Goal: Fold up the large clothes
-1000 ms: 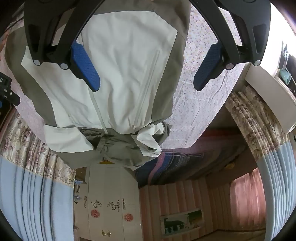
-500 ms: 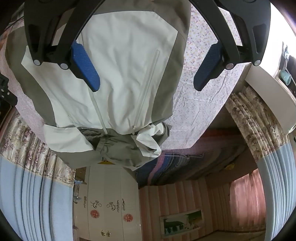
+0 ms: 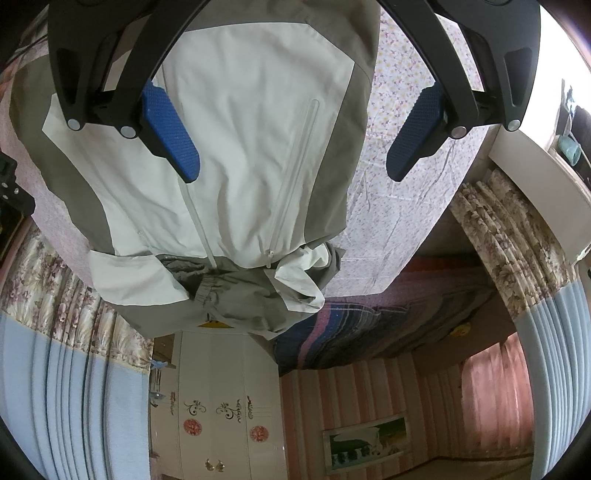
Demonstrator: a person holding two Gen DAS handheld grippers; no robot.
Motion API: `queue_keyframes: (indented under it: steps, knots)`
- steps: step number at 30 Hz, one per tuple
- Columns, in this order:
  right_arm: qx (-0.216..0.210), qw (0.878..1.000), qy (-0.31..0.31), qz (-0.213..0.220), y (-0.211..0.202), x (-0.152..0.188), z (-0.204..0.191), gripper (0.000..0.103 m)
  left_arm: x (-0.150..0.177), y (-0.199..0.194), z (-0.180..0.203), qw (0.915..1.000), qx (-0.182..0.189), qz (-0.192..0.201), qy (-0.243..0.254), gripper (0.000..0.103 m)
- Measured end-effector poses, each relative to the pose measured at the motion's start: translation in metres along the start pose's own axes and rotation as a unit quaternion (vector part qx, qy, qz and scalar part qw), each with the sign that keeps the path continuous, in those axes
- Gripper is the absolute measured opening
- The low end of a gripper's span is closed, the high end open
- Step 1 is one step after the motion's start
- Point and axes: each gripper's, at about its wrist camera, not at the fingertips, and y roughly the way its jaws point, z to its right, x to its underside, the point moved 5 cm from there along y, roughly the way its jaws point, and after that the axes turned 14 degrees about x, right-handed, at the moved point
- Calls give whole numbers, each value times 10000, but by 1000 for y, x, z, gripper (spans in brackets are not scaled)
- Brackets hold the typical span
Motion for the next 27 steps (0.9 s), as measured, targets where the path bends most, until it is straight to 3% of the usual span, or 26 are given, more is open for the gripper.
queue_keyframes:
  steps: [27]
  knots:
    - [-10,10000,20,4,-1,-3,0,101,-4,1,-5,10000,17,19,-15,100]
